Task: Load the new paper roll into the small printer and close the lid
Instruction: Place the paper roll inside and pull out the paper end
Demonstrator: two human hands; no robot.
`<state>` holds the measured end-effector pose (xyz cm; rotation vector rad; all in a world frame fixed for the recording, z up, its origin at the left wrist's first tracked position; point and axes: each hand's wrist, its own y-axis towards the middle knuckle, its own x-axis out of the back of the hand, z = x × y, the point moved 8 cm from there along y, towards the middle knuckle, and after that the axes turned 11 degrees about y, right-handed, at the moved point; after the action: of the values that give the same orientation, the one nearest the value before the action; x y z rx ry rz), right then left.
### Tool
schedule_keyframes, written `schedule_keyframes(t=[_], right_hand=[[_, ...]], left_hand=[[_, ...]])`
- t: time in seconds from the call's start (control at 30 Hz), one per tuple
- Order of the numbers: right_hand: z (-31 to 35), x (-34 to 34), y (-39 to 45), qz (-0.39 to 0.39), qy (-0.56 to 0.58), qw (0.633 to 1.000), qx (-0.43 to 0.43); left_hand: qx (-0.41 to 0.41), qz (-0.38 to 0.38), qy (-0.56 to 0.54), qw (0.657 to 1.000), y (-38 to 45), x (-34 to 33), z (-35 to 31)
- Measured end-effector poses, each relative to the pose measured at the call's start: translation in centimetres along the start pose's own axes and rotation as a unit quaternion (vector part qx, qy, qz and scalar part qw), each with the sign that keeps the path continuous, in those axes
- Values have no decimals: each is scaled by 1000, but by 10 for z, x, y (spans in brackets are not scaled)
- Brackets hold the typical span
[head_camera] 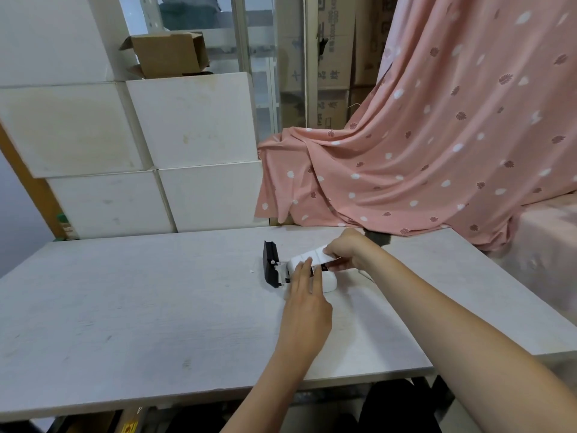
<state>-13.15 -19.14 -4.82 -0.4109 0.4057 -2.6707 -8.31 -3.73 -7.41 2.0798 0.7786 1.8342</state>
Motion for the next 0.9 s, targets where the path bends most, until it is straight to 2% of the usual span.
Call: schedule_keyframes(t=[0.3,0.53,0.9], right_hand=[[-12,12,-1,-11,29,999,-8],[-21,19,2,-35,20,999,-1],[-33,33,0,-76,58,995,-4]], left_hand=[[12,16,62,998,19,-10,6],[-17,0,65,998,25,-9,8],[-39,28,90,995,26,-17,-1]])
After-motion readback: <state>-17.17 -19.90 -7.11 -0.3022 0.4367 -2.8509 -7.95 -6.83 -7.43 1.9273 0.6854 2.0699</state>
